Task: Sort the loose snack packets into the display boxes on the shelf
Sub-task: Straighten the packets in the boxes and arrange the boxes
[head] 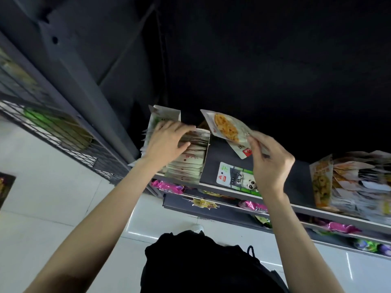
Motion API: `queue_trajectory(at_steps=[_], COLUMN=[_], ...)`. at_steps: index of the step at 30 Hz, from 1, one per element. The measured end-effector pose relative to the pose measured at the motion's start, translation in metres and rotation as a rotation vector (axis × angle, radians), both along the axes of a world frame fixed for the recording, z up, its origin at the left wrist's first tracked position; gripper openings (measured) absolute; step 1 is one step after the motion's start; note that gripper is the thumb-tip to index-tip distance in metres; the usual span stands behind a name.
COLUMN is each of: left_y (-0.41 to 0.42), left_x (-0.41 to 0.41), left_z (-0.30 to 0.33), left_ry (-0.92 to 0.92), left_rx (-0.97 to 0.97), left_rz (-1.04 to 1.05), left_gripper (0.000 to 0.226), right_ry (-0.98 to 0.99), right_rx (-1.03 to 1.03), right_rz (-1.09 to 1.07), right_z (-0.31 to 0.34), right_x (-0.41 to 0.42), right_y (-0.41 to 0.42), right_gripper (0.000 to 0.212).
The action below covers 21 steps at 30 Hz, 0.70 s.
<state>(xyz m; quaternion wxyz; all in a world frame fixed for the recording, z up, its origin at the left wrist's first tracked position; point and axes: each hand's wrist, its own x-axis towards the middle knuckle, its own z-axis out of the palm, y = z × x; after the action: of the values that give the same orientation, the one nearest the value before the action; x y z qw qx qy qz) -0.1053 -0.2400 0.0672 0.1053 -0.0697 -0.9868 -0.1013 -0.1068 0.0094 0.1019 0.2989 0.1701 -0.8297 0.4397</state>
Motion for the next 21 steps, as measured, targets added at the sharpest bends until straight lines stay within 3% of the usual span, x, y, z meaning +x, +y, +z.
queue_trajectory(at_steps=[3,7,10,13,16,21], left_y=[-0.008,-0.013,-0.013,-0.012,-0.013,-0.012], left_x=[0.004,0.006,0.005,0.008,0.008,0.009], left_z=[-0.014,-0.025,-0.026,-0.027,-0.029,-0.030], left_ry=[0.095,0.192,0.266,0.297,0.298,0.294], left_rx=[-0.022,0.032,0.038,0.053,0.073,0.091], left_rz=[-0.073,-0.130,-0.163,-0.176,-0.181,-0.170], left_gripper=[0.020,0.016,0.013,0.014,0.017,0.018], right_ry=[0.046,0.103,0.118,-0.102,-0.270,-0.220], right_rx=[-0.012,0.218,0.594,0.989,1.026,1.062], right_rz=[0.033,0.152,0.207,0.216,0.242,0.231], right_z=[0.004,0.000,-0.005,-0.007,-0.003,-0.014], right_x=[-0.009,-0.034,-0.051,-0.064,-0.069,-0.065], right_y=[-0.016,-0.039,-0.066,-0.093,-0.100,-0.107], right_gripper=[0.014,0.026,0.033,0.024,0.033,0.037])
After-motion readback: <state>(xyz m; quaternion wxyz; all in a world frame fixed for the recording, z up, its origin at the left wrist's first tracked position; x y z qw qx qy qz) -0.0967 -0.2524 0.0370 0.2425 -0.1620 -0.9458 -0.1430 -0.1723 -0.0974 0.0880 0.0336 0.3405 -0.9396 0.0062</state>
